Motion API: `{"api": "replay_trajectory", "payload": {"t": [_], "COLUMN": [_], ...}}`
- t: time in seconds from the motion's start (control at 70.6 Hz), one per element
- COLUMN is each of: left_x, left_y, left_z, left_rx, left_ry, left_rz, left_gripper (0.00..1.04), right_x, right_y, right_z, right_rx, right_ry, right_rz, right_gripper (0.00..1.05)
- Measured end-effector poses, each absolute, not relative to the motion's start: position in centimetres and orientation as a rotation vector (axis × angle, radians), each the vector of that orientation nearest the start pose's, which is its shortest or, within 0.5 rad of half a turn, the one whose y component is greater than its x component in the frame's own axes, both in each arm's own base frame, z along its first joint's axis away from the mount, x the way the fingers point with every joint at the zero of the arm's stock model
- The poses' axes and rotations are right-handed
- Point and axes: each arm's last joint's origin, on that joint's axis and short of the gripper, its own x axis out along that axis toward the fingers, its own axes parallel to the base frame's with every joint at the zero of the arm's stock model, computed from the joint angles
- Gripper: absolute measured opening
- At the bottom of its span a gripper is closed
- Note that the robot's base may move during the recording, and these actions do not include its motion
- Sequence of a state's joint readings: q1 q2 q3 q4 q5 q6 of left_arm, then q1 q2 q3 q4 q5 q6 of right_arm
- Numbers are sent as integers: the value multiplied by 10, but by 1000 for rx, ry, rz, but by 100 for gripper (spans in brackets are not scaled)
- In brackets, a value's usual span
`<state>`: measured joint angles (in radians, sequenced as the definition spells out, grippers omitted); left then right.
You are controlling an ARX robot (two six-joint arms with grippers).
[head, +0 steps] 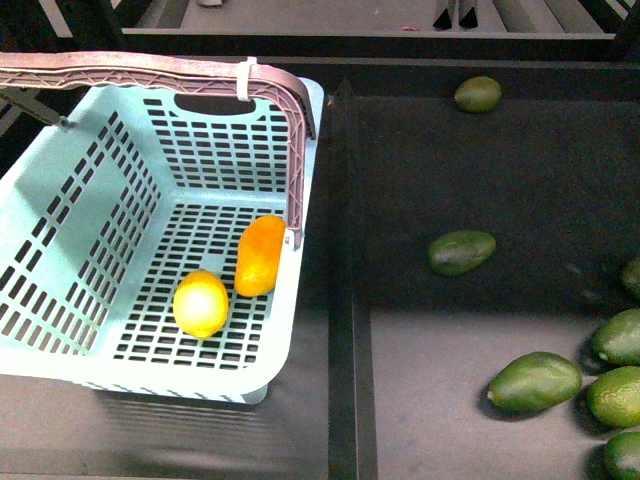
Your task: Pick lemon and mango into basket
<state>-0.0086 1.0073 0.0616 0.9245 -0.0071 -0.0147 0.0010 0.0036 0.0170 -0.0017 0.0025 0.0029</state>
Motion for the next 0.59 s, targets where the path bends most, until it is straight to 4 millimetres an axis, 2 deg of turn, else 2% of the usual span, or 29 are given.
{"api": "replay_trajectory", "payload": {"t": [0.269,0.595], "left_x": [143,125], "left_y": [-1,-1], "left_z": [164,171], "left_rx": [-12,-11], "left_ry": [11,-12], "left_rz": [-4,-4], "left_gripper": [4,4], "right_x": [97,97], "right_y": [0,0], "right_z": [169,169], "right_rx": [3,3], "right_ry": [-12,-12], "right_rz": [-2,-1], "right_gripper": [96,96]}}
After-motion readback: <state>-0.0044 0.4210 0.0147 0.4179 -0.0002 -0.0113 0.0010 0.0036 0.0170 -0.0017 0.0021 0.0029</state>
